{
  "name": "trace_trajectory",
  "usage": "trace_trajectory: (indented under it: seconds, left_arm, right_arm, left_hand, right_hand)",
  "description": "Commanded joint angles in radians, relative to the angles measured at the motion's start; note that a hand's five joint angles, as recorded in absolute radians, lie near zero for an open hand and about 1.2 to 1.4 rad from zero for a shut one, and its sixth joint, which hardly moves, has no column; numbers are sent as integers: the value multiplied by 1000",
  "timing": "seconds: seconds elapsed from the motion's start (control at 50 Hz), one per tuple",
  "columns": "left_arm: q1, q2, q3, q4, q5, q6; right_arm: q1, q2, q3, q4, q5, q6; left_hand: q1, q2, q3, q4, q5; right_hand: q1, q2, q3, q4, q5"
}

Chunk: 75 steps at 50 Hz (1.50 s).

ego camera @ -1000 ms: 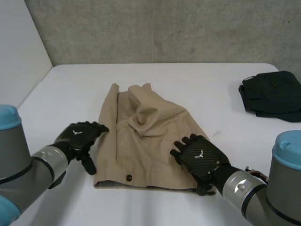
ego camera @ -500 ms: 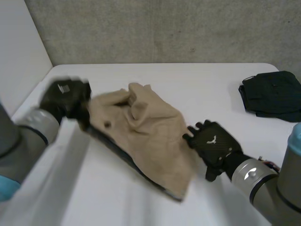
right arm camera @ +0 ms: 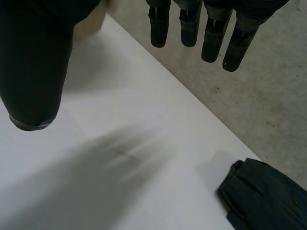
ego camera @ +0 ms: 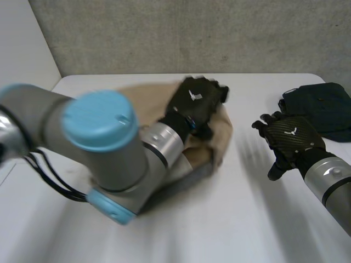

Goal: Fold the laundry.

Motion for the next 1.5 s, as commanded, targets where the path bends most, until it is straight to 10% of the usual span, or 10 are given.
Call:
trace_trajectory:
  seconds: [0.02,0.34,0.68,0.76,0.82,0.88,1.34,1.44,1.5]
  left_arm:
    - [-27,-132,54,-3,-9,3]
    - [197,229,-239,-9,-6,-4]
    - [452,438,-568,-4,6,-9]
    - [458,447,-588,-6,6,-12]
    - [459,448,-600,-3,6,-12]
    - [459,450,-601,-3,6,-14]
    - [465,447,-629,-3,5,-14]
    - [458,438,-629,1,6,-14]
    - [456,433,-627,2,8,-12]
  right_arm:
    - [-30,2,6,-4,-1,-2]
    - [77,23,-4,5,-44,47]
    - [143,397,-185,-15,-23,46]
    - [145,436,-219,-53,5,43]
    - [145,454,-247,-91,36,43]
    - [142,463,-280,-116,53,41]
    - [-7,1069,-1424,199,220,-45]
    - [-39,1135,-1563,321,315,-107]
    - [-39,1086,-1537,385,330,-97]
  left_hand:
    - [-517,-597,-618,-609,-585]
    - [-520,-600,-621,-611,-588]
    - [-532,-612,-633,-623,-600]
    - [-535,-615,-636,-626,-603]
    - [-538,-617,-638,-629,-606]
    - [-538,-617,-638,-629,-606]
    - [-538,-617,-638,-629,-606]
    - [-538,-617,-638,-629,-606]
    - [-538,-617,-638,-629,-606]
  right_hand:
    - [-27,-47,-37,-57,-66]
    - [-27,-47,-37,-57,-66]
    - [274,254,264,243,234]
    - [543,523,533,513,504]
    - [1192,1172,1182,1162,1153]
    - [1195,1175,1185,1164,1155]
    - [1195,1175,1185,1164,1155]
    - [-27,-47,-37,-57,-66]
    - [-27,-47,-37,-57,-66]
